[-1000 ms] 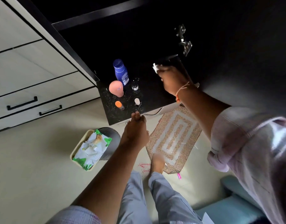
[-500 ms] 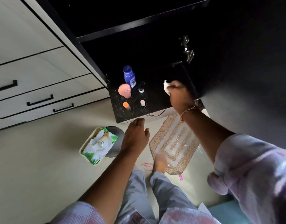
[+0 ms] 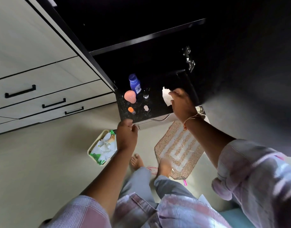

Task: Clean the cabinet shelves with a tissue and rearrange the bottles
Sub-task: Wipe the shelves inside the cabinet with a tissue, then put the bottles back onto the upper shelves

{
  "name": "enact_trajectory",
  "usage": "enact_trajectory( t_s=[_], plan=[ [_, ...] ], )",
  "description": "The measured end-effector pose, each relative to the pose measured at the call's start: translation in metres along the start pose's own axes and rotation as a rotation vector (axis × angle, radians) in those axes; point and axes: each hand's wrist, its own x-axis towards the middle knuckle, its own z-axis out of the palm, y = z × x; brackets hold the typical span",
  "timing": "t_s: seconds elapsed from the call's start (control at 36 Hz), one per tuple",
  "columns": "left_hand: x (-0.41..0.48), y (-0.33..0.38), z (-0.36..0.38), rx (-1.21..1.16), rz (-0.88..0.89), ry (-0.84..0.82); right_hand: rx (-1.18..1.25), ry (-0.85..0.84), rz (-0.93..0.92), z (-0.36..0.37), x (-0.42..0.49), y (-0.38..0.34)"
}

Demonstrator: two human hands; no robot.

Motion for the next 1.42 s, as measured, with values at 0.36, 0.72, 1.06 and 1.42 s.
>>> enact_trajectory(
  t_s=[0.36,0.72,1.06,1.42],
  plan=[
    [0.038,0.012,-0.004,-0.091,0.051,0.071,0.208,-0.244,-0.064,0.012,-0.012,-0.062],
    [0.069,0.004,-0.003,0.091,0.156,-0.055,0.022,-0.324,-0.054,0.024,0.002,-0.082],
    [0.068,0.026,-0.032,-0.042,0.203,-0.07,0.099,-0.231,0.153,-0.007,-0.002,-0.104],
    [0.063,0.121,-0.108,-0.469,0.391,0.062,0.782,0.266,0.26,-0.107,0.008,-0.135]
  ],
)
